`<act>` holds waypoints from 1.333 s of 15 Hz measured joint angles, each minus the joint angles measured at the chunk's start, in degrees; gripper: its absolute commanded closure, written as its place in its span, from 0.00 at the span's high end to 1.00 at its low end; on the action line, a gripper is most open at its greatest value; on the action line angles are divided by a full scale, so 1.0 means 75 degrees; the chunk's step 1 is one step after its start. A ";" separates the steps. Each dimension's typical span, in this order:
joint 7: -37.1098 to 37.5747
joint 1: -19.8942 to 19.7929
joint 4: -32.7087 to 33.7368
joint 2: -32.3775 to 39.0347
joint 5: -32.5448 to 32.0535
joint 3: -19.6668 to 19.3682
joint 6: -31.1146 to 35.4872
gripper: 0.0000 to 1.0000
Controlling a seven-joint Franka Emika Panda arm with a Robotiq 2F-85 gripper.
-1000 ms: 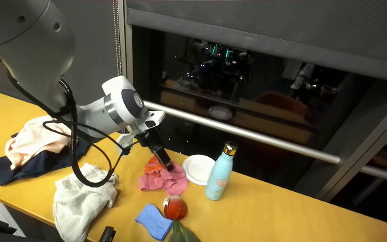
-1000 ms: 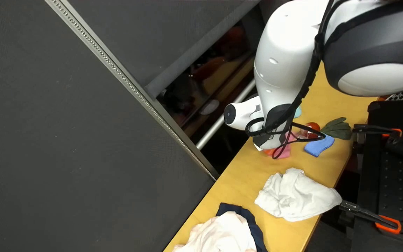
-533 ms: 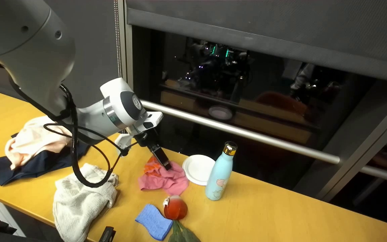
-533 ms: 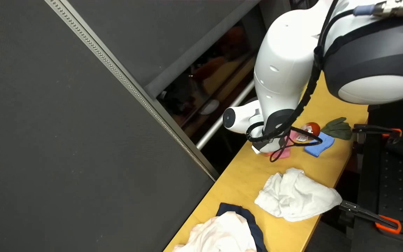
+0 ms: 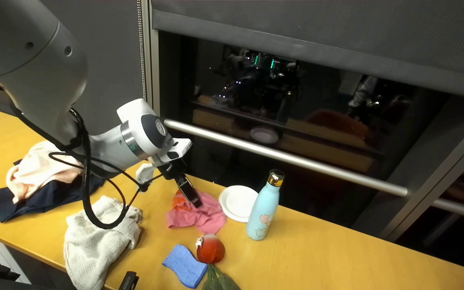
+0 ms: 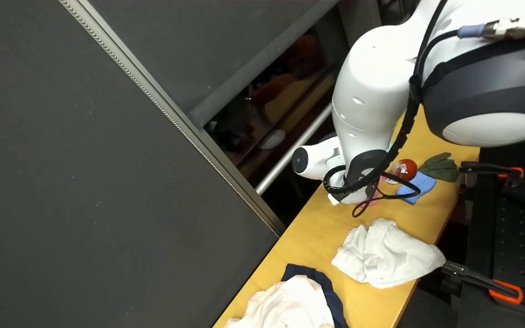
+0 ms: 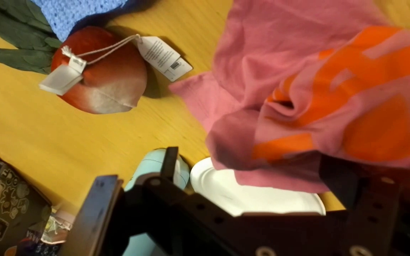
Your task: Pile the towel and t-shirts together.
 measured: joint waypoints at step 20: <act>0.1226 0.0143 0.0372 0.0563 0.0011 0.0029 -0.0034 0.00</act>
